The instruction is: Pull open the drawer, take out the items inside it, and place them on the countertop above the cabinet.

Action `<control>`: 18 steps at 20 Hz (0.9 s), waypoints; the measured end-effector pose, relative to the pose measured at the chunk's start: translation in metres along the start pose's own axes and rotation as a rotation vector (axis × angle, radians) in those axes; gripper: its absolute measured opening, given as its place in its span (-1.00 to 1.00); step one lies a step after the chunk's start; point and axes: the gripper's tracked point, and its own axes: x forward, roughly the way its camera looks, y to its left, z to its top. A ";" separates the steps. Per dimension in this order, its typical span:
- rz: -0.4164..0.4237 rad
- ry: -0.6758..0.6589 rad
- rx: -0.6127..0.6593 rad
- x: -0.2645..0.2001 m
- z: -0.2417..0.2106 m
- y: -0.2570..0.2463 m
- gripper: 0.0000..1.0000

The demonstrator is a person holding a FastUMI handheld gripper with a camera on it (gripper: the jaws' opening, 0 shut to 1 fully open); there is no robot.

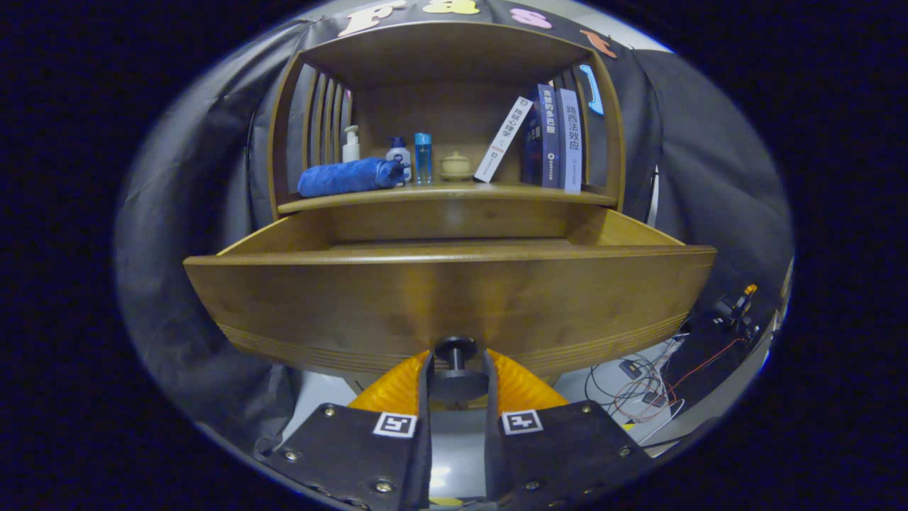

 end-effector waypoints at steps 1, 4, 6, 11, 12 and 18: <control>-0.005 0.009 -0.009 0.000 -0.001 0.000 -0.40; 0.014 -0.008 0.027 0.001 0.000 0.001 -0.40; 0.015 -0.013 0.020 -0.002 -0.002 0.000 -0.40; 0.066 -0.073 0.085 -0.006 0.015 0.006 0.04; 0.065 -0.091 0.088 -0.010 0.021 0.005 0.17; 0.052 -0.262 0.064 -0.038 0.094 0.016 0.32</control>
